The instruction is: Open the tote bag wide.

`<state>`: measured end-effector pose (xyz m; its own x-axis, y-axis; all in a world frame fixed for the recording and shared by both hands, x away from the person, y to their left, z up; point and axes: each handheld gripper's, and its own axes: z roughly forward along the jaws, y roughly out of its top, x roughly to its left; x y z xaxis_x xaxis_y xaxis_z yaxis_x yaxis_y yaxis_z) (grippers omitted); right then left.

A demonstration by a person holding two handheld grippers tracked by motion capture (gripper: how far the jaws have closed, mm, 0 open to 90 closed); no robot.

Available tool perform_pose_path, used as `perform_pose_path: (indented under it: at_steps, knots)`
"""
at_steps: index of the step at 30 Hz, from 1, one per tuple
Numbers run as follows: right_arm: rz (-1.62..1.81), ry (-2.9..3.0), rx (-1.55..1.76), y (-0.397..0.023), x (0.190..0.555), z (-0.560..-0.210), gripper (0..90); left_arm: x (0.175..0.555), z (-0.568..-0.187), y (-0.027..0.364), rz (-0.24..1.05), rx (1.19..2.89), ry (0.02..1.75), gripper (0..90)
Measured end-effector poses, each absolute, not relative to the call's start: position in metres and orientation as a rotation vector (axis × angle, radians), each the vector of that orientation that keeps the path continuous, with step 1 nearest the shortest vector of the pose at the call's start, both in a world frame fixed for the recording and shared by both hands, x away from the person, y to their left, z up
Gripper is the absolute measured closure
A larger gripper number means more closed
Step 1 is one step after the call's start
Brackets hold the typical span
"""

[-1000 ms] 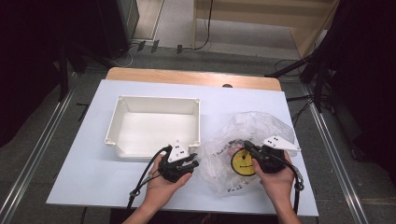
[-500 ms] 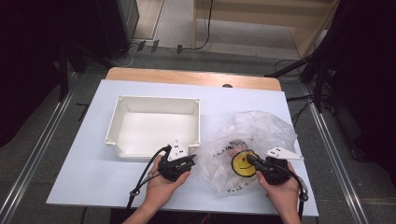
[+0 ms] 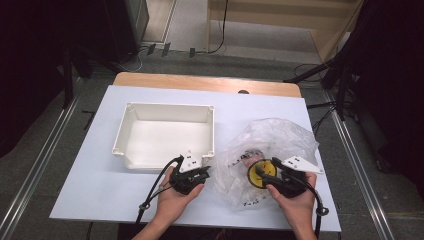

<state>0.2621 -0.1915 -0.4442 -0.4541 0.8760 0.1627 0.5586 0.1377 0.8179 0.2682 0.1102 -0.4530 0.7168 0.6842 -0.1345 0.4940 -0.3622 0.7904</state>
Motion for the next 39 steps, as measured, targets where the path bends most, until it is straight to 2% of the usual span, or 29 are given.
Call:
perform_pose_path:
  at_steps: [2,3,4,5,6,7,8,10,18,19,20,21,22,23,24,29,30,31,32,36,39]
  knots:
    - [1.172,2.119,1.382,-0.182,0.262,-0.451,27.4,0.267,-0.452,0.110,0.278,2.038,0.897,83.3]
    - [1.135,2.126,1.381,-0.179,0.262,-0.453,33.8,0.267,-0.452,0.110,0.277,2.036,0.897,83.3]
    - [1.066,2.140,1.392,-0.173,0.260,-0.456,48.8,0.267,-0.451,0.112,0.280,2.039,0.895,83.7]
    - [1.051,2.148,1.398,-0.173,0.259,-0.457,57.8,0.267,-0.451,0.113,0.274,2.030,0.897,83.9]
    - [1.051,2.148,1.398,-0.173,0.259,-0.457,57.8,0.267,-0.451,0.113,0.274,2.030,0.897,84.1]
    - [1.065,2.173,1.408,-0.174,0.258,-0.459,74.9,0.267,-0.450,0.114,0.276,2.027,0.905,84.4]
    - [1.069,2.182,1.414,-0.175,0.259,-0.459,82.1,0.267,-0.450,0.115,0.275,2.026,0.907,84.5]
    - [1.077,2.213,1.416,-0.177,0.258,-0.461,90.0,0.268,-0.451,0.115,0.275,2.022,0.908,84.7]
    - [0.967,2.341,1.399,-0.178,0.254,-0.473,90.0,0.269,-0.454,0.114,0.260,2.025,0.919,85.1]
    - [0.975,2.327,1.387,-0.179,0.253,-0.473,85.5,0.269,-0.454,0.115,0.260,2.024,0.919,85.0]
    - [0.984,2.310,1.389,-0.180,0.253,-0.472,73.0,0.269,-0.454,0.115,0.262,2.022,0.918,85.0]
    - [0.984,2.310,1.389,-0.180,0.253,-0.472,73.0,0.269,-0.454,0.115,0.262,2.022,0.918,85.0]
    - [1.054,2.248,1.376,-0.186,0.251,-0.464,49.8,0.268,-0.453,0.116,0.267,2.020,0.918,85.0]
    - [1.054,2.248,1.376,-0.186,0.251,-0.464,49.8,0.268,-0.453,0.116,0.270,2.017,0.920,85.0]
    - [1.125,2.177,1.379,-0.194,0.251,-0.453,41.6,0.269,-0.452,0.117,0.271,2.015,0.924,85.0]
    - [1.221,2.034,1.380,-0.198,0.255,-0.434,34.2,0.270,-0.452,0.116,0.269,2.015,0.919,85.1]
    - [1.226,2.019,1.378,-0.192,0.262,-0.428,29.0,0.270,-0.453,0.115,0.270,2.022,0.919,85.1]
    - [1.226,2.019,1.378,-0.192,0.262,-0.428,29.0,0.270,-0.453,0.115,0.270,2.022,0.919,85.1]
    - [1.213,2.046,1.372,-0.181,0.270,-0.428,24.5,0.270,-0.453,0.115,0.268,2.024,0.919,85.2]
    - [1.060,2.123,1.385,-0.163,0.281,-0.442,23.2,0.268,-0.452,0.115,0.279,2.026,0.913,85.3]
    - [1.024,2.141,1.395,-0.159,0.278,-0.449,34.1,0.267,-0.452,0.117,0.279,2.027,0.916,85.7]
